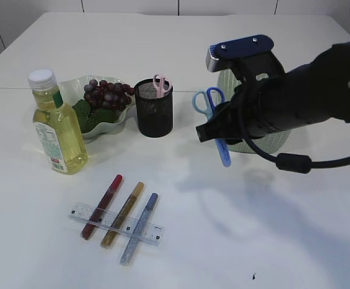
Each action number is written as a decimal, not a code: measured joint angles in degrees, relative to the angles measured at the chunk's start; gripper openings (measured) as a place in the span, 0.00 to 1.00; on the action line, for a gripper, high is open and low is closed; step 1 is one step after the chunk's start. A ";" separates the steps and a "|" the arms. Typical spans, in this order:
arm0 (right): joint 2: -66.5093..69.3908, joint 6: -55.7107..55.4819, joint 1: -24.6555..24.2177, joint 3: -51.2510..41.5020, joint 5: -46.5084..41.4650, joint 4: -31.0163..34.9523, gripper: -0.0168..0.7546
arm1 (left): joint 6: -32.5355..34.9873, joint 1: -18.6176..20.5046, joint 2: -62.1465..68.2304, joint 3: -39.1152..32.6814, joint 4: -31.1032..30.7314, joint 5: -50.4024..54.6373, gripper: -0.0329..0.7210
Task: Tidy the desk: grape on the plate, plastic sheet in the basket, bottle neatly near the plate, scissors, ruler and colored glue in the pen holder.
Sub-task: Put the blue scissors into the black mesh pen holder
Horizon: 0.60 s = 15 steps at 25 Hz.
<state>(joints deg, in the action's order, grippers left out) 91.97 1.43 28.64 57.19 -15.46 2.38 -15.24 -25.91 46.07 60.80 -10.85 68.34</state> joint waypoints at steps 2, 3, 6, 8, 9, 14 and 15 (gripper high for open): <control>0.00 0.00 0.00 0.12 3.69 0.00 0.30 | 0.00 0.00 0.00 0.00 0.00 0.00 0.39; 0.00 0.00 0.00 0.38 5.47 0.00 0.30 | 0.00 0.00 0.00 0.00 0.00 -0.02 0.39; 0.84 0.00 0.00 2.30 8.92 0.00 0.30 | 0.00 0.00 0.00 0.00 0.00 -0.32 0.38; 2.28 0.11 0.00 4.30 10.07 0.00 0.30 | 0.00 0.00 0.00 0.00 0.00 -0.46 0.38; 3.24 0.11 0.00 5.56 10.36 0.00 0.30 | 0.00 0.00 0.00 0.00 0.00 -0.46 0.38; 8.50 0.11 0.00 11.95 13.56 -1.12 0.30 | 0.00 0.00 0.00 0.00 0.00 -0.70 0.38; 9.46 0.11 0.00 12.99 14.65 -1.16 0.30 | 0.00 0.00 0.00 0.00 0.00 -0.73 0.38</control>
<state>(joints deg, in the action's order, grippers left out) 101.43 1.54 28.64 70.18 -0.81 1.22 -15.24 -25.91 46.07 60.80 -10.85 67.61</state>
